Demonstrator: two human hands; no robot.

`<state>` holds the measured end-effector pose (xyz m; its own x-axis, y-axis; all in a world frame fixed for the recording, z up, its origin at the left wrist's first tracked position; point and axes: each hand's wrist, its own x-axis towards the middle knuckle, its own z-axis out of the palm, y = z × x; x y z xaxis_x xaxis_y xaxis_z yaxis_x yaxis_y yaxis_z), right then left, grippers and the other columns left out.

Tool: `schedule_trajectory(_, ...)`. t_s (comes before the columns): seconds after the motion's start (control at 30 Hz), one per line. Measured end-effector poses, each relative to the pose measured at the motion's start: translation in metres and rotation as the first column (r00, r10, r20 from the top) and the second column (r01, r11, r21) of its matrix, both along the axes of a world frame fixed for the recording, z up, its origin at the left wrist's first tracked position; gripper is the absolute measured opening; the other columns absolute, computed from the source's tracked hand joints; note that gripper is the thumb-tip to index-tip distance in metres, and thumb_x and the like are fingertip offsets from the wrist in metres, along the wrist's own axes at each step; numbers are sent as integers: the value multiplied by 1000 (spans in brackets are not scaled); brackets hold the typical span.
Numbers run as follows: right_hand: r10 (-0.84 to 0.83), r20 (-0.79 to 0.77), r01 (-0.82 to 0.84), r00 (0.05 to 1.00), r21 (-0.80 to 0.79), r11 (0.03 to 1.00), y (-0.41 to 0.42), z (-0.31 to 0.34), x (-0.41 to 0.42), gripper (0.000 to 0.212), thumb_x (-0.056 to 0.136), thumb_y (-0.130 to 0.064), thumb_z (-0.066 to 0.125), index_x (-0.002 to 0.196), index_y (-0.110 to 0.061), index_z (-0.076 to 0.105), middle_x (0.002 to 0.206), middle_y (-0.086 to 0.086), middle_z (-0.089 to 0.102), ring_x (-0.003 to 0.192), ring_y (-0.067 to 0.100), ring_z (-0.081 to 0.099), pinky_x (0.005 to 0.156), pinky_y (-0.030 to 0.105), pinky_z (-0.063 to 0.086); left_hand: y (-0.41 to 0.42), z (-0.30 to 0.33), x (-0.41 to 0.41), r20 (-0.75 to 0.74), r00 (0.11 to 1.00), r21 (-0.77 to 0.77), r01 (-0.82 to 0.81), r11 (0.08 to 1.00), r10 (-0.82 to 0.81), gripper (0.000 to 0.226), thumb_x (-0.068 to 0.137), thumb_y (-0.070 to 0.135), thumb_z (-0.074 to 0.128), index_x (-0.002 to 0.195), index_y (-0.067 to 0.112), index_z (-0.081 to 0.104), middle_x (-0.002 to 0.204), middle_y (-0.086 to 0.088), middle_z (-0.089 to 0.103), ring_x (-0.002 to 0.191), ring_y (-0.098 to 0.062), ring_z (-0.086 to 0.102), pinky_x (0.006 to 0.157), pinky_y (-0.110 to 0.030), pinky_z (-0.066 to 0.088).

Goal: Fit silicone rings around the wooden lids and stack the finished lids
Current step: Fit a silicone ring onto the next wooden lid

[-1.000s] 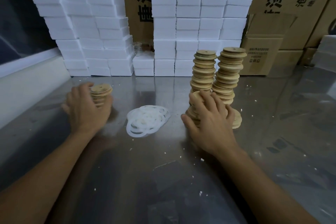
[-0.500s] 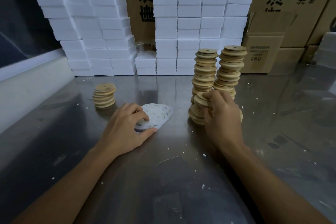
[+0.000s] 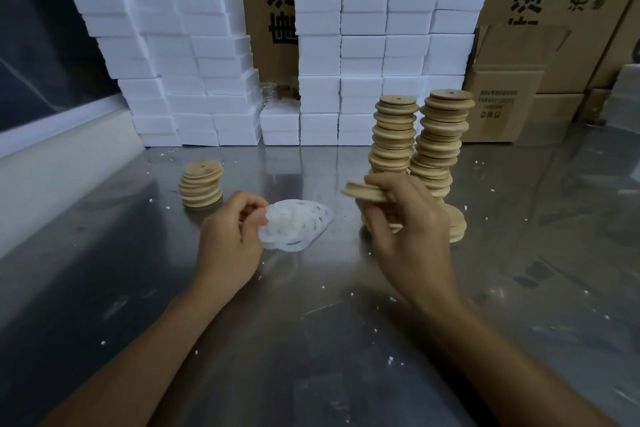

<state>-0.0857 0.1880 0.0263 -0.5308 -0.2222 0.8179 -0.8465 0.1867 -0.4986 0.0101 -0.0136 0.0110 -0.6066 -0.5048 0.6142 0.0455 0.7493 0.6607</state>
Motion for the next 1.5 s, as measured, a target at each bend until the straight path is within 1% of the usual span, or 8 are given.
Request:
schedule_trajectory(0.1,65,130,-62,989,-28,998,-6,-7,5,28,79,-5,78,107,-7,71,107,-1,65,93,8,64,76,11,51,5,7,-2,-89,994,430,95,898,-63,27,91,-6,56,88,20,64,75,1,68,72,-14,64,56,-24,52)
schedule_trajectory(0.2,108,293,-104,950,-28,994,-9,-9,10,41,76,-36,79,110,-13,71,112,-9,65,103,3,63,81,14,53,10,17,4,-184,967,663,256,704,-178,23,90,-8,55,90,12,68,70,-2,69,64,-13,64,53,-24,54)
schedule_trajectory(0.3,138,340,-129,930,-49,990,-10,-9,12,48,78,-56,66,101,-15,75,109,-12,66,103,1,62,81,11,48,18,25,8,-295,910,772,407,488,-292,22,89,-7,52,87,7,69,68,-7,65,63,-15,61,51,-25,51)
schedule_trajectory(0.43,147,304,-146,941,-28,989,-11,-10,14,46,81,-57,60,89,-16,77,105,-10,67,102,3,63,83,12,45,28,30,8,-344,859,791,483,377,-378,20,73,5,60,92,3,66,68,-9,62,58,-15,59,49,-25,49)
schedule_trajectory(0.73,328,324,-310,887,-106,945,-14,-11,20,47,91,-60,52,77,-21,74,96,-8,69,96,14,66,77,24,50,44,22,5,-200,906,803,369,468,-372,14,79,2,70,93,-1,69,79,-13,72,68,-20,69,54,-24,55)
schedule_trajectory(0.9,264,295,-251,918,-80,965,-17,-20,12,16,93,-19,65,84,-10,75,97,-7,70,93,12,67,75,28,52,48,18,6,-128,904,816,330,475,-408,18,74,15,75,86,1,71,85,-17,72,74,-23,70,56,-25,55)
schedule_trajectory(1.27,284,217,-275,934,-69,959,-17,-19,13,16,93,-17,62,101,-17,76,119,-9,66,115,1,61,86,22,53,53,21,8,-97,873,827,337,449,-478,27,84,16,69,111,12,69,99,-11,75,82,-25,72,56,-29,54)
schedule_trajectory(1.5,283,249,-264,926,-105,959,-17,-21,12,13,92,-21,65,102,-17,72,99,-10,72,89,9,70,73,26,58,50,20,7,-99,920,780,309,545,-379,18,86,12,69,104,12,70,96,-8,75,87,-26,72,60,-30,57)
